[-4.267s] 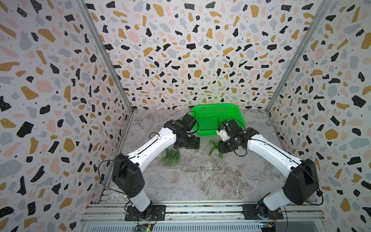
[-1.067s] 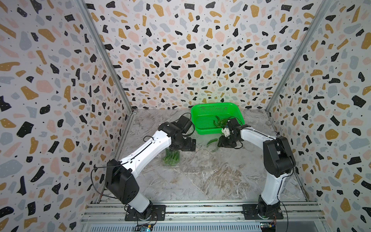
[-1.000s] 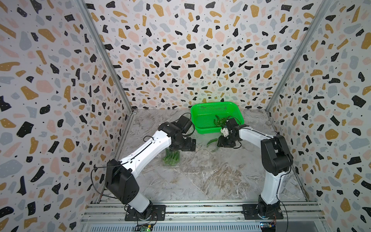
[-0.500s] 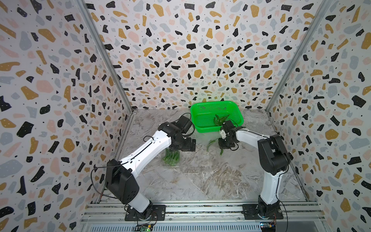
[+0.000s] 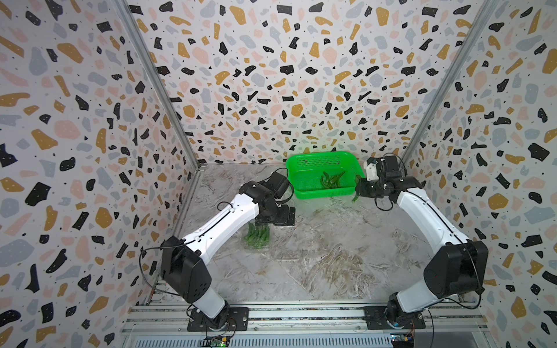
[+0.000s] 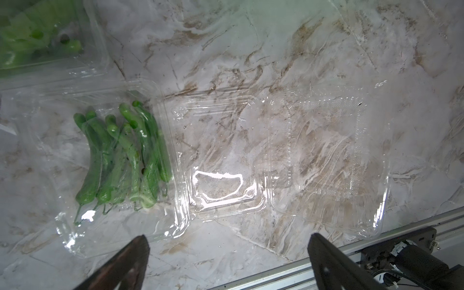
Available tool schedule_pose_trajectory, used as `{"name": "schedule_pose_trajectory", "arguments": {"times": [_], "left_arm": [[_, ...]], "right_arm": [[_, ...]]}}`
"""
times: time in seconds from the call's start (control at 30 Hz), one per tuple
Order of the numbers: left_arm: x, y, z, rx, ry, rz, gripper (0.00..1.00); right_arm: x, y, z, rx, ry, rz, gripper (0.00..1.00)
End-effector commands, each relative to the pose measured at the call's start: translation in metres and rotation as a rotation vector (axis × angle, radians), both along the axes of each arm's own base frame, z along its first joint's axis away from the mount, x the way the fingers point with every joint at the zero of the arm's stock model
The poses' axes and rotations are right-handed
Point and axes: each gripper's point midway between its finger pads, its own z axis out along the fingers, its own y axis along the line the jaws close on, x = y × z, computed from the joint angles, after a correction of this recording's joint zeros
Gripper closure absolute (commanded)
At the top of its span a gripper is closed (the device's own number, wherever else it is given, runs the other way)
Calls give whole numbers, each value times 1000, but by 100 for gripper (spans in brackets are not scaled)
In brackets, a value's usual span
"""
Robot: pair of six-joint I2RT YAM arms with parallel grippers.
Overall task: Take small green peppers out of containers
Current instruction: Place the green pepper in the basket.
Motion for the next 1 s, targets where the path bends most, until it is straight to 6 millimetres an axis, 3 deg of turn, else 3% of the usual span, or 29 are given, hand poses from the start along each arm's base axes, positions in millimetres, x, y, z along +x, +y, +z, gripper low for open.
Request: {"name": "schedule_pose_trajectory", "arguments": {"times": [0.0,0.07,0.17,0.3,0.4,0.43,0.5,0.57,0.63,0.73,0.87,0.97], "left_arm": [[4,-2,9,-2,-8,-29,0],[6,-2,11,7,-11,-38,0],[7,-1,15,17,-17,-43,0],[8,1,19,26,-24,-41,0],[8,4,23,39,-31,-34,0],[8,6,25,44,-35,-31,0],[9,8,29,55,-44,-26,0],[9,11,31,66,-52,-28,0],[10,13,32,79,-59,-28,0],[13,19,33,99,-69,-23,1],[22,29,35,99,-78,26,1],[29,38,33,92,-79,84,0]], "right_arm": [[32,10,18,13,-67,13,96],[59,14,17,13,-102,10,96],[100,19,-4,21,-132,-5,97],[145,32,-50,28,-83,-8,97],[166,43,-82,-6,-38,8,93],[171,46,-91,-23,-29,18,88],[180,47,-104,-63,-2,39,60],[186,46,-94,-88,-6,50,42],[185,45,-69,-90,-40,53,36],[166,44,-21,-57,-76,70,32],[109,58,19,31,-5,139,32],[53,76,22,39,93,208,32]]}}
